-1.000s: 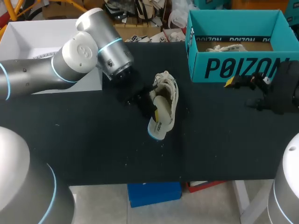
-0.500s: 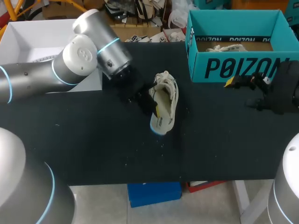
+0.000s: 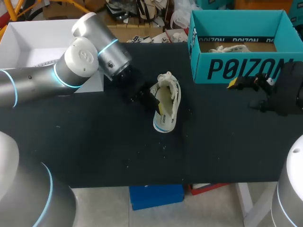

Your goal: Take the shoe out of the shoebox, open the shoe tongue, remove and reinsert the insole, then place the shoe into the shoebox

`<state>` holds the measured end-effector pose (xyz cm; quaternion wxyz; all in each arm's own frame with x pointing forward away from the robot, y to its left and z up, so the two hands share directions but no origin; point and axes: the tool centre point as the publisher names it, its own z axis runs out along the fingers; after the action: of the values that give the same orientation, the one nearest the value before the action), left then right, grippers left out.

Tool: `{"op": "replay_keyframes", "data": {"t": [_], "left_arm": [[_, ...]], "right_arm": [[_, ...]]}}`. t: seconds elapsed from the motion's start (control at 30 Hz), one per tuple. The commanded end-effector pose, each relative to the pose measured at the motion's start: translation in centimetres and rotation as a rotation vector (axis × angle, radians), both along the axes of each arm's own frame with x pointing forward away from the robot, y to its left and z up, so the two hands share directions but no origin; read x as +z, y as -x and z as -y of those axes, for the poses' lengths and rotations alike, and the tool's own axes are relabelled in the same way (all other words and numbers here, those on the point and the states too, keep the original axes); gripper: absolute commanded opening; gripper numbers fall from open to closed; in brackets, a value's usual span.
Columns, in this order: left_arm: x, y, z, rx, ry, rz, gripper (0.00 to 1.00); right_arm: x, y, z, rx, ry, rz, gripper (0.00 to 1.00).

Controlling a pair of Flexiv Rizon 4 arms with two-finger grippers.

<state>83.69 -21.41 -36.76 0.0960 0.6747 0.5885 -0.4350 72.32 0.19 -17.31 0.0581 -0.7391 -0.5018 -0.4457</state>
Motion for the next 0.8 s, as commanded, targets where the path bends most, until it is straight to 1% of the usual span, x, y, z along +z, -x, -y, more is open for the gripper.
{"op": "replay_keyframes", "data": {"t": [0.03, 0.17, 0.23, 0.33, 0.57, 0.7, 0.8], "left_arm": [[-0.5, -1.1, 0.3, 0.002, 0.004, -0.002, 0.00], [-0.3, -1.7, 0.1, 0.026, 0.018, -0.007, 0.00], [0.3, -1.3, 0.2, 0.014, 0.032, -0.002, 0.00], [0.6, -1.0, 0.1, 0.016, 0.036, 0.000, 0.00], [2.0, 1.1, -0.3, -0.002, 0.086, -0.016, 0.00], [2.4, 2.2, -0.6, -0.008, 0.138, -0.078, 0.00], [2.5, 2.6, -0.7, -0.006, 0.163, -0.107, 0.00]], "right_arm": [[0.0, -0.1, -0.1, -0.002, 0.002, -0.002, 1.00], [0.0, -0.1, -0.1, -0.002, 0.002, -0.002, 1.00], [0.0, -0.1, -0.1, -0.002, 0.002, -0.002, 1.00], [0.0, -0.1, -0.1, -0.002, 0.002, -0.002, 1.00], [0.0, -0.1, -0.1, -0.002, 0.002, -0.002, 1.00], [0.0, -0.1, -0.1, -0.002, 0.002, -0.002, 1.00], [0.0, -0.1, -0.1, -0.002, 0.002, -0.002, 1.00]]}}
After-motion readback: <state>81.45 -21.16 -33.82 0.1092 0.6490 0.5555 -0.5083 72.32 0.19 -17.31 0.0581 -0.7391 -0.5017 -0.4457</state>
